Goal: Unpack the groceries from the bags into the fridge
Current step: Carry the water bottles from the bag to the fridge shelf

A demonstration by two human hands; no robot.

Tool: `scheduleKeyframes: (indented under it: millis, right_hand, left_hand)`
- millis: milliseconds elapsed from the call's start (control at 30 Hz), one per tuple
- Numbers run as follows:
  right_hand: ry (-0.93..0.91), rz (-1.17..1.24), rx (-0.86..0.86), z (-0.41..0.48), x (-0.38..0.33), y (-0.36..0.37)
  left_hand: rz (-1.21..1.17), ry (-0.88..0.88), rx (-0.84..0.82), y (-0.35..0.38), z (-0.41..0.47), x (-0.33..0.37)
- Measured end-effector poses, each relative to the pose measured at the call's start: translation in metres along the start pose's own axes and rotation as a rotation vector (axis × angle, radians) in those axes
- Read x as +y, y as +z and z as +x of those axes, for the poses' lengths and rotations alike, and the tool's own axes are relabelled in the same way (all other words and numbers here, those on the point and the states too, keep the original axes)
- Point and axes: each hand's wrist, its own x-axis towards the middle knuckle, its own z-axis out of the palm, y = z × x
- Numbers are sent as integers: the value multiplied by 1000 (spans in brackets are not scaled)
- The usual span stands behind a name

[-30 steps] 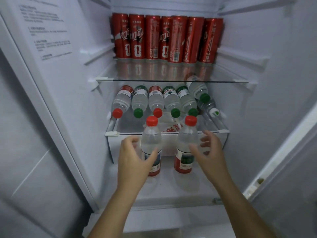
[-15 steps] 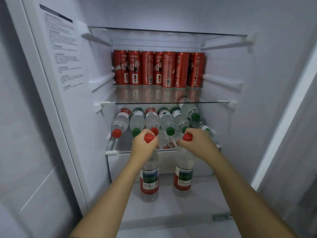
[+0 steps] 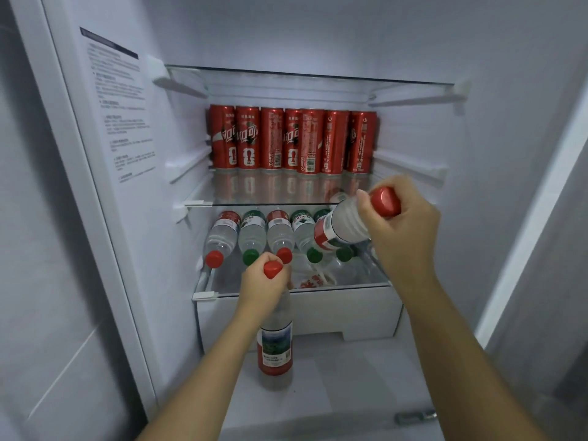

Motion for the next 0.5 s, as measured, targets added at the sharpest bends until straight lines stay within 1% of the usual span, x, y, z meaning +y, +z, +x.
scheduleKeyframes:
  millis: [100, 267, 333, 433, 500]
  right_hand:
    - [-91, -57, 0, -16, 21, 15]
    - [-140, -141, -35, -48, 63, 32]
    - [-103, -242, -109, -53, 76, 40]
    - [23, -472, -266, -63, 94, 54]
    - [81, -512, -306, -68, 102, 63]
  left_hand:
    - [1, -3, 2, 0, 0, -1]
    - [-21, 5, 3, 1, 1, -2]
    - [-24, 4, 6, 1, 0, -1]
    - [-22, 6, 3, 0, 0, 0]
    - [-16, -1, 3, 0, 0, 0]
